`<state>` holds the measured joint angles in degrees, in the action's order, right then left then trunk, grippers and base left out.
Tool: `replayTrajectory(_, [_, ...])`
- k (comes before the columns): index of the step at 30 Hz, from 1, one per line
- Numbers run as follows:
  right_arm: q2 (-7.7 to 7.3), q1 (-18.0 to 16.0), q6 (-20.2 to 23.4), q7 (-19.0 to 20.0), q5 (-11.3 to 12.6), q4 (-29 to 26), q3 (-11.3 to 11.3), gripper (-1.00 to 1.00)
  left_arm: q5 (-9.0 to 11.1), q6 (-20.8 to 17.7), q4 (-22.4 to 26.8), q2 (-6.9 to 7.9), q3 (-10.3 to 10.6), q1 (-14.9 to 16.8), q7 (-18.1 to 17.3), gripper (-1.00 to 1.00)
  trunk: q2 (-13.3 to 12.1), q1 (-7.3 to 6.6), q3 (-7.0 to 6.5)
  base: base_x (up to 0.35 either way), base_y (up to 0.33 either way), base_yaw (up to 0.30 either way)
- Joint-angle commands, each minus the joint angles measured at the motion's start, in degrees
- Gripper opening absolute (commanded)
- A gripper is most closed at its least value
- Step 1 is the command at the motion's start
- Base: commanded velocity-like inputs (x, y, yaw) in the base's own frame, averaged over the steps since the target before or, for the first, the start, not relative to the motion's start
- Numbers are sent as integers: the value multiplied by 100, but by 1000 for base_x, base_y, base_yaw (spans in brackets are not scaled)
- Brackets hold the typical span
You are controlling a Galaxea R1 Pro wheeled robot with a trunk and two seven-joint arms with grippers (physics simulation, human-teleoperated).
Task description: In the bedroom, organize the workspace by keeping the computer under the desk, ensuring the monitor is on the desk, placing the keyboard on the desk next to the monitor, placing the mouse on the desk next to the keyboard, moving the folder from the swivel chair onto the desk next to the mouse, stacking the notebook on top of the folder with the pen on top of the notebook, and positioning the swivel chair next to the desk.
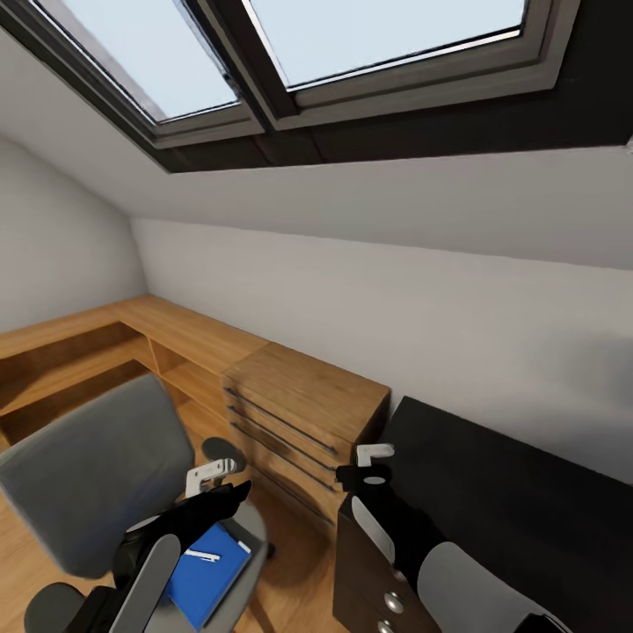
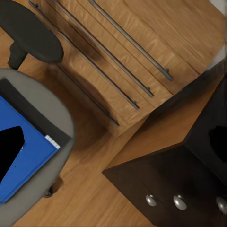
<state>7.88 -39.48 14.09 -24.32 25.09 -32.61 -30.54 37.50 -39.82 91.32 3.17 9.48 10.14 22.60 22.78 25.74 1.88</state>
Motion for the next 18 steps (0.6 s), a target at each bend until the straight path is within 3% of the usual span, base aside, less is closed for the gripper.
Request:
replayTrajectory(1, [-6, -7, 25, -47, 40, -15, -37, 100, 61, -11, 8, 5, 10, 6, 60, 100, 14, 5, 14, 66, -279, 0])
replayTrajectory(13, [-6, -7, 32, -46, 40, -35, -34, 100, 81, -17, 3, 8, 10, 6, 60, 100, 14, 5, 14, 11, -74, 0])
replayTrajectory(18, [-6, -7, 29, -46, 40, -30, -31, 100, 78, -17, 0, 8, 10, 6, 60, 100, 14, 5, 14, 0, -233, 0])
